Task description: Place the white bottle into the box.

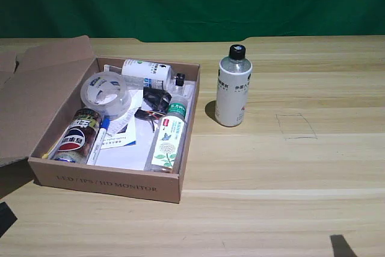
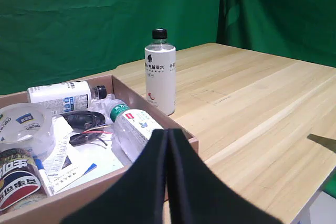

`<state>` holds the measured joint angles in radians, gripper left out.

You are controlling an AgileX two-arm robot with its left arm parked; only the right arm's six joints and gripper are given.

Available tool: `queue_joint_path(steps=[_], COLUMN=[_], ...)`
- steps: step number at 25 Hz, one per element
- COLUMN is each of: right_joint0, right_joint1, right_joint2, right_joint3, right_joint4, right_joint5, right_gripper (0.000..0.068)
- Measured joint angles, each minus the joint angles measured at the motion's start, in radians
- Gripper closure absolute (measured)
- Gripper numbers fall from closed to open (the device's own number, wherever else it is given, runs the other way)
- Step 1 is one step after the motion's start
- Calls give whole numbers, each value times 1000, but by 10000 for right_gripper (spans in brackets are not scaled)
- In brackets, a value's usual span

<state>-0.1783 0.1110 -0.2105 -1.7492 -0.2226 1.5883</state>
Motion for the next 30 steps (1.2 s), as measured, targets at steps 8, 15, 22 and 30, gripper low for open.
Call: queue_joint_path(steps=[8,15,22,30], right_joint0=[0,0,0,0], right_joint1=[0,0,0,0], right_joint2=[0,0,0,0], right_joint3=[0,0,0,0], right_joint4=[0,0,0,-1], right_joint5=[0,0,0,0], right_gripper=[680,680,680,680])
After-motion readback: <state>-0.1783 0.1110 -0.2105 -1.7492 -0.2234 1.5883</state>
